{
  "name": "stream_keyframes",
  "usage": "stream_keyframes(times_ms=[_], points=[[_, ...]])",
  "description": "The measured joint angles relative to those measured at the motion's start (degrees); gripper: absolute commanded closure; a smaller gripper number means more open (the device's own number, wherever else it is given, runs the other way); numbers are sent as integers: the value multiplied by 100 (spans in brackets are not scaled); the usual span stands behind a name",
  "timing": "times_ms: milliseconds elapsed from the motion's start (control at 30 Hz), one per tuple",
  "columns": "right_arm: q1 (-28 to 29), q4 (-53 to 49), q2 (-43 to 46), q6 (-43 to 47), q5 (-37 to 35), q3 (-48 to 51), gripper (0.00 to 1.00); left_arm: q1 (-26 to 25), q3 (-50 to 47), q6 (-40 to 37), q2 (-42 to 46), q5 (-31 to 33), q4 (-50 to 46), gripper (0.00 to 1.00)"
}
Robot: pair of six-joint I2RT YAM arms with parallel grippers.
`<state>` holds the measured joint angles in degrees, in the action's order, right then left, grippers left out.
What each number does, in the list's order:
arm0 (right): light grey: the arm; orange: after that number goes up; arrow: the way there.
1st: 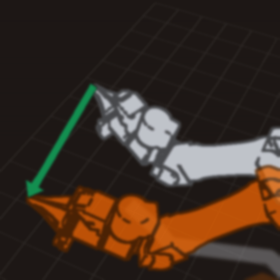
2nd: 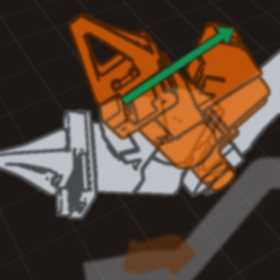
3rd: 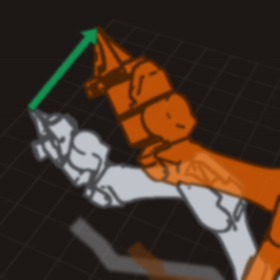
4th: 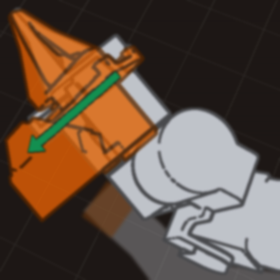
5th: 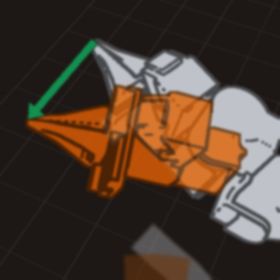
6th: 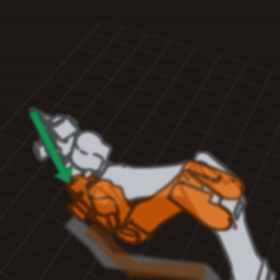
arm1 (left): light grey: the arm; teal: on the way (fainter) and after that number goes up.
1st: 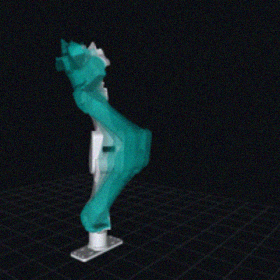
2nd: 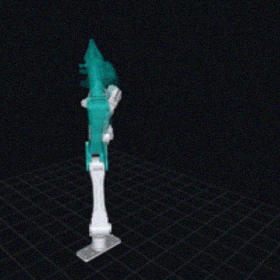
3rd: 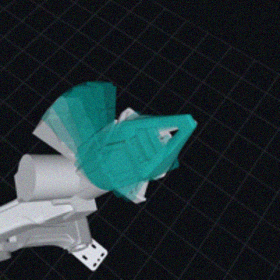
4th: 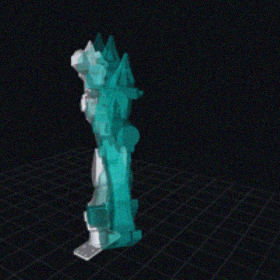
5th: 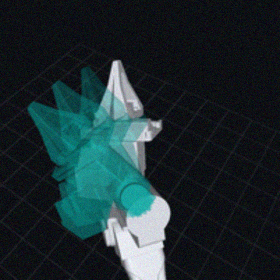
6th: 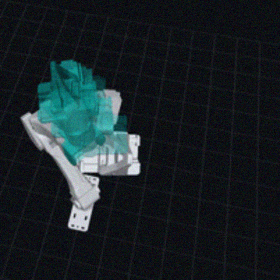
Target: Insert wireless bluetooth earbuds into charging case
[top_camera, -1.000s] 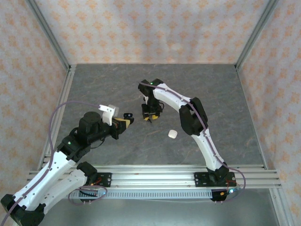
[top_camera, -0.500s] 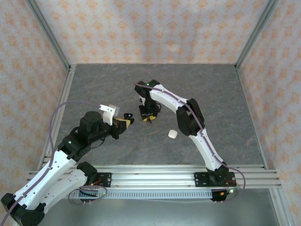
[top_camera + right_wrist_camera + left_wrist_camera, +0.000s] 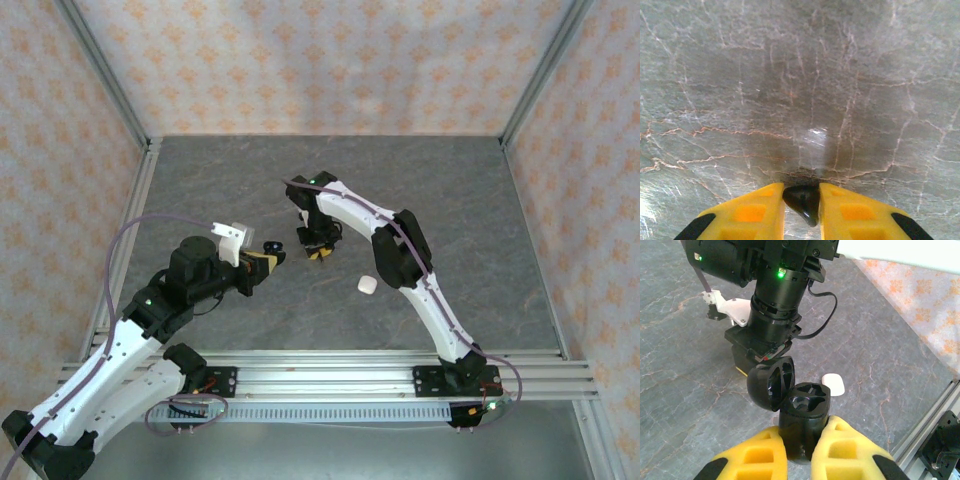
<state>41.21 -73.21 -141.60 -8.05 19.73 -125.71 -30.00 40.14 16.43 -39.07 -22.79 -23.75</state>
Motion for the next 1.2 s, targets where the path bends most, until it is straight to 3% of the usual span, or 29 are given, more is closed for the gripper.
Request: stream_keyframes(times_ms=[200, 433, 867, 1200], points=[[-2, 4, 37, 22, -26, 28, 89, 0, 0, 0, 2, -87, 17, 100], [-103, 470, 852, -116, -28, 986, 90, 0, 13, 0, -85, -177, 354, 100], [-249, 2776, 4360, -415, -199, 2771, 91, -2, 667, -146, -741, -638, 1189, 100], [-249, 4715, 6072, -560, -164, 3985, 91, -2, 1281, -291, -1246, -859, 1486, 100]])
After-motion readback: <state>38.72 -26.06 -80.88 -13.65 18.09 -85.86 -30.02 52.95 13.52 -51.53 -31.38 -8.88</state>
